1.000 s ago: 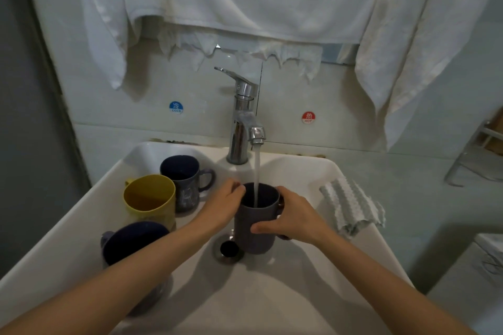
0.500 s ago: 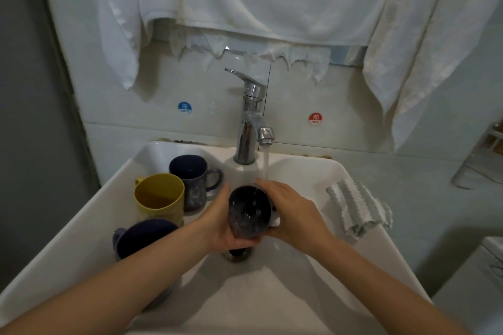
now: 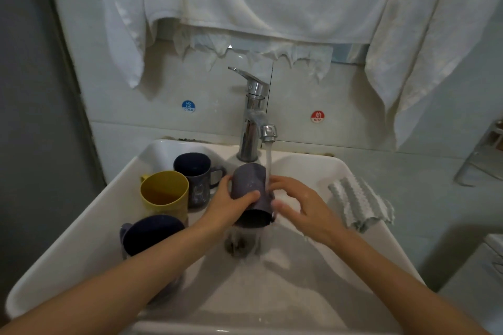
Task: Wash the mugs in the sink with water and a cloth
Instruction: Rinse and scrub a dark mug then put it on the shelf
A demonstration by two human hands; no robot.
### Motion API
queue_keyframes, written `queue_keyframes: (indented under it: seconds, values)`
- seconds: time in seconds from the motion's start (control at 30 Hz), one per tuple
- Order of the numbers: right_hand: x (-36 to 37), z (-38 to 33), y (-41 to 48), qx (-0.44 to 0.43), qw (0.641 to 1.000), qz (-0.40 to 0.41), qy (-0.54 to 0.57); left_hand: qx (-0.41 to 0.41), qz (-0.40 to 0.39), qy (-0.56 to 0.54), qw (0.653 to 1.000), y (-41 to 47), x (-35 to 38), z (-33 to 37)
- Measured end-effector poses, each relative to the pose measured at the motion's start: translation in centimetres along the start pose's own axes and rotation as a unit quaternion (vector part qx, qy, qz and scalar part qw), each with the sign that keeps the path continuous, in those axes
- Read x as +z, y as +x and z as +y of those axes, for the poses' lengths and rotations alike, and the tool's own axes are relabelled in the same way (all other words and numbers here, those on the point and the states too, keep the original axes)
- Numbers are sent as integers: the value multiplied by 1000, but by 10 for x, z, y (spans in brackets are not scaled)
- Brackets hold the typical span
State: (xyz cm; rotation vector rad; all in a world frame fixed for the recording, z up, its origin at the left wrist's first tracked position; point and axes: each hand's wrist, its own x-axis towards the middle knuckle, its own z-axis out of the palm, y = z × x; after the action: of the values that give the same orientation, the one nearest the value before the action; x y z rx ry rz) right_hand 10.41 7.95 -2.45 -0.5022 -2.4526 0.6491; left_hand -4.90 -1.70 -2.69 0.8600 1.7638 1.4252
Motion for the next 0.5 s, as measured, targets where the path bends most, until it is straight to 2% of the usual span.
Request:
queue_keyframes:
  seconds: [0.1,0.2,0.23,0.3,0.37,0.5]
  values:
    - [3,-6,16,113,983,84,118,82,22,71,994,-1,5,3]
    - [4,-13,37,236,946,30,222,133,61,125,981,-5,9,8]
    - [5,-14,41,253,940,10,230,146,64,134,978,-6,8,8]
    - [10,-15,43,243,947,-3,211,153,52,157,974,-9,5,10]
    - [15,-14,40,224,949,26,218,134,21,219,966,-11,3,12]
    - [14,-9,32,211,964,41,158,88,-54,357,928,-12,-6,21]
